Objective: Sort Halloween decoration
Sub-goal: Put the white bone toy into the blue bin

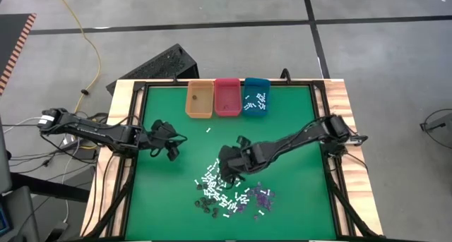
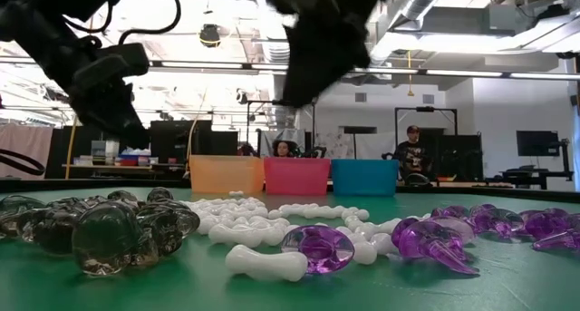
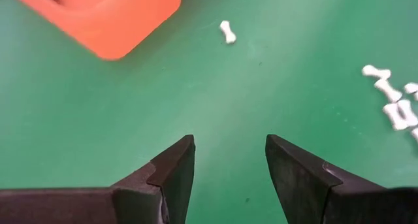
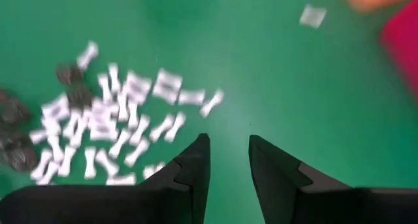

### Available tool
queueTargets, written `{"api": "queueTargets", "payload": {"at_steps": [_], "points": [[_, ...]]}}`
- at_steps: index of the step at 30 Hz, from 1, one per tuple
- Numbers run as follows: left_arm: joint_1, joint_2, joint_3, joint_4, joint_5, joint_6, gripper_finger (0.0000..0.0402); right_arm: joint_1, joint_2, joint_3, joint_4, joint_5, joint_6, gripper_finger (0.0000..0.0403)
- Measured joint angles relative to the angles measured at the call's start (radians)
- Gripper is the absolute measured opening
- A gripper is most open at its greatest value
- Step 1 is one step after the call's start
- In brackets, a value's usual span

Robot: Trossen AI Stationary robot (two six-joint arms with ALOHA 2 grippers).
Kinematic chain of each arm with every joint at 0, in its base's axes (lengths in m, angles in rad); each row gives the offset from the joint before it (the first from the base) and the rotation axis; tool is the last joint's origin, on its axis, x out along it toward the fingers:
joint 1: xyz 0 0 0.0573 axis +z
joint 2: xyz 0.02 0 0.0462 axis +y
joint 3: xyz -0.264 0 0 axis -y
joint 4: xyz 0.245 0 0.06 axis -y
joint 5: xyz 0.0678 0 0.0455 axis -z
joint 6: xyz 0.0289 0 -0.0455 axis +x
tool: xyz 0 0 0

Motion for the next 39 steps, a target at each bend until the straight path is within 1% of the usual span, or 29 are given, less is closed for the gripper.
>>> {"api": "queueTargets", "payload": {"at_steps": [6, 12, 15, 21, 25, 29, 31, 33, 35, 39], "points": [[0.000, -0.022, 0.000, 0.106, 0.008, 0.074, 0.0179, -0.026, -0.126, 0.001, 0.022, 0.086, -0.225, 0.0136], [0.000, -0.102, 0.000, 0.188, 0.046, 0.170, 0.0179, -0.058, -0.280, 0.001, -0.006, 0.094, -0.398, 0.0136], [0.000, -0.167, 0.000, 0.193, 0.044, 0.203, 0.0179, -0.075, -0.363, 0.000, -0.064, 0.104, -0.426, 0.0136], [0.000, -0.303, 0.000, 0.165, 0.041, 0.226, 0.0179, -0.099, -0.545, 0.000, -0.166, 0.147, -0.427, 0.0136], [0.000, -0.367, 0.000, 0.116, 0.033, 0.225, 0.0179, -0.094, -0.646, 0.000, -0.210, 0.148, -0.440, 0.0136], [0.000, -0.417, 0.000, 0.107, 0.032, 0.225, 0.0179, -0.082, -0.744, 0.000, -0.247, 0.149, -0.443, 0.0136], [0.000, -0.437, 0.000, 0.106, 0.029, 0.226, 0.0179, -0.073, -0.796, -0.002, -0.273, 0.169, -0.442, 0.0136], [0.000, -0.450, 0.000, 0.104, 0.030, 0.226, 0.0179, -0.056, -0.858, -0.033, -0.275, 0.205, -0.437, 0.0136], [0.000, -0.462, 0.000, 0.099, 0.030, 0.226, 0.0179, -0.035, -0.943, -0.106, -0.267, 0.232, -0.427, 0.0136], [0.000, -0.468, 0.000, 0.091, 0.029, 0.225, 0.0179, -0.011, -1.144, -0.313, -0.125, 0.296, -0.408, 0.0136]]}}
